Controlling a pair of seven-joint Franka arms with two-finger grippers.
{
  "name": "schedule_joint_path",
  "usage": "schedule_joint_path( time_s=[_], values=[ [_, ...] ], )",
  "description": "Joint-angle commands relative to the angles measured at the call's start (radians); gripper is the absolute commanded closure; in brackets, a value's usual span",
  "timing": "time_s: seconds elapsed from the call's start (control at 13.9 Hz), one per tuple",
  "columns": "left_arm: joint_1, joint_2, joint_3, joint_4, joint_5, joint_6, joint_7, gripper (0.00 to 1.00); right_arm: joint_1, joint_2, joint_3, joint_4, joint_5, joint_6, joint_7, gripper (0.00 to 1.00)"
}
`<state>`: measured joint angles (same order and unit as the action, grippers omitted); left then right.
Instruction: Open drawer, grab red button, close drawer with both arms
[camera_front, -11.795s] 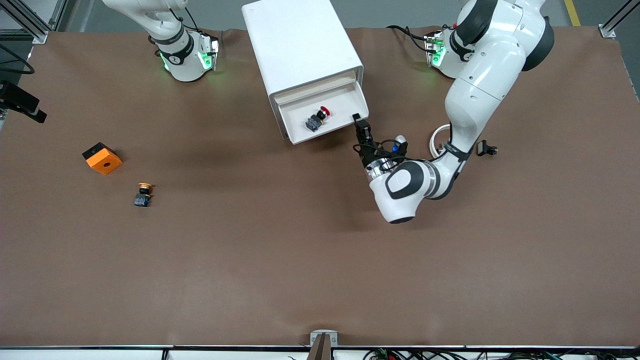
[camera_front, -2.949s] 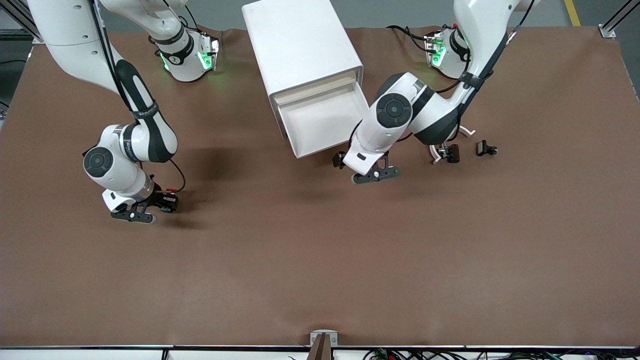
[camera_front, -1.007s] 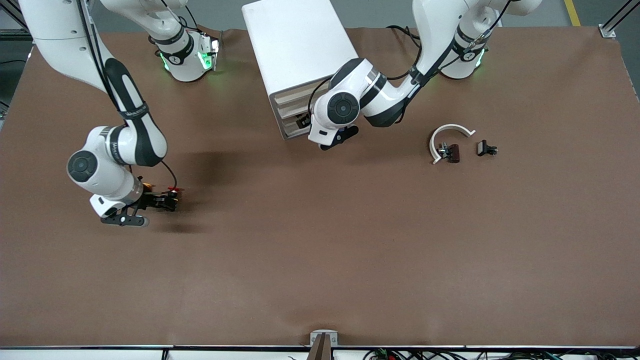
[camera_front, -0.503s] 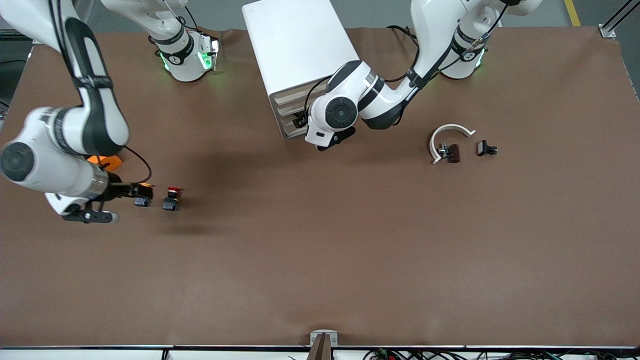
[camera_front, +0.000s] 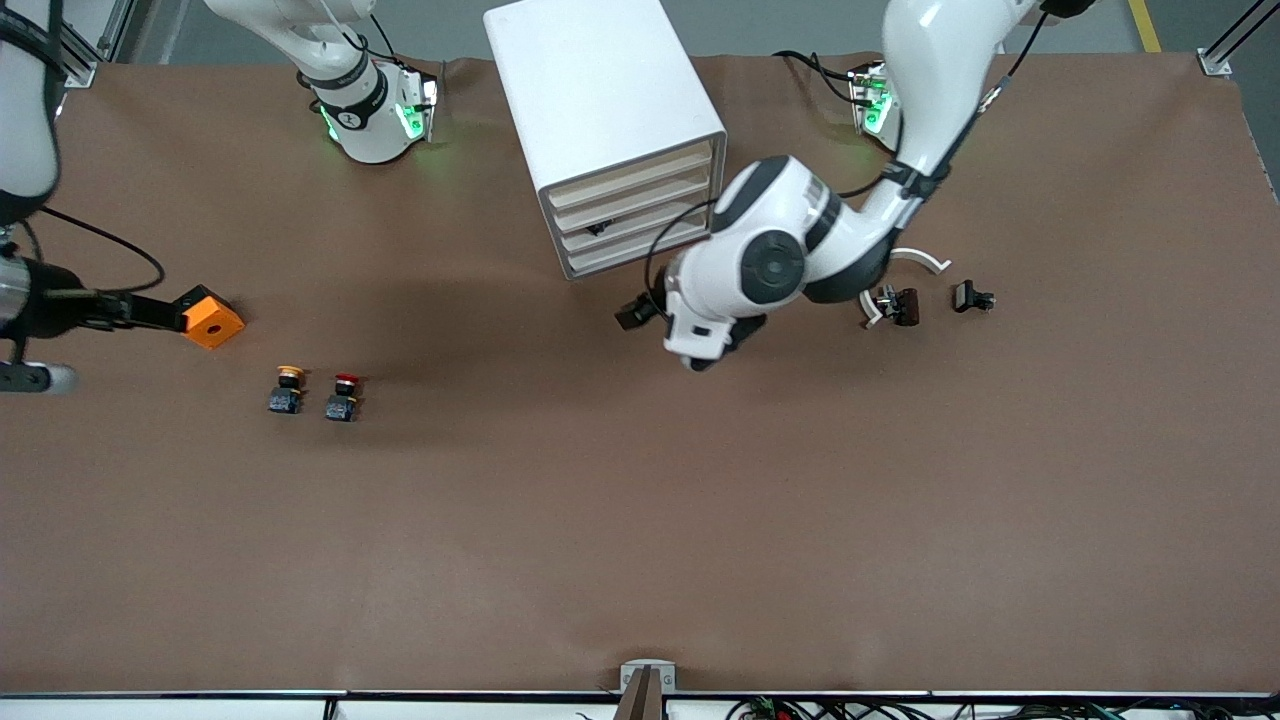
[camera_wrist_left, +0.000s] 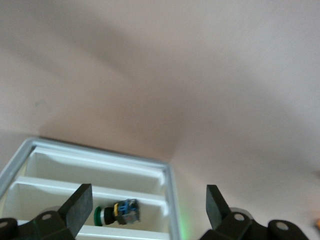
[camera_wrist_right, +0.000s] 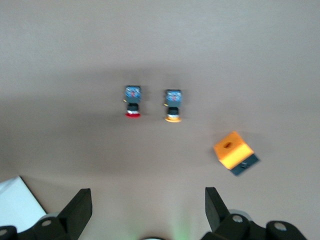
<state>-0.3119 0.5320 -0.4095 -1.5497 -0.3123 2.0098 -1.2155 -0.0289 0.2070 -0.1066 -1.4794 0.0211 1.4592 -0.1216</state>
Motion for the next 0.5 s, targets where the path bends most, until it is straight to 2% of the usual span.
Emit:
schedule_joint_path(
  time_s=[0.0,0.22,0.43],
  values=[
    [0.085,-0.122,-0.005,0.005,0.099,-0.132,0.002,0.00,-0.032,0.023,0.012,0.118,-0.041,-0.094,-0.070,0.00],
    [0.209,-0.251,-0.008,0.003,0.110,-0.335,0.117,0.00,-0.058,0.031,0.019,0.185,-0.041,-0.099,-0.069,0.00],
    [0.351,-0.358,-0.009,-0.004,0.104,-0.503,0.392,0.00,-0.062,0.031,0.016,0.192,-0.046,-0.097,-0.061,0.00]
  ],
)
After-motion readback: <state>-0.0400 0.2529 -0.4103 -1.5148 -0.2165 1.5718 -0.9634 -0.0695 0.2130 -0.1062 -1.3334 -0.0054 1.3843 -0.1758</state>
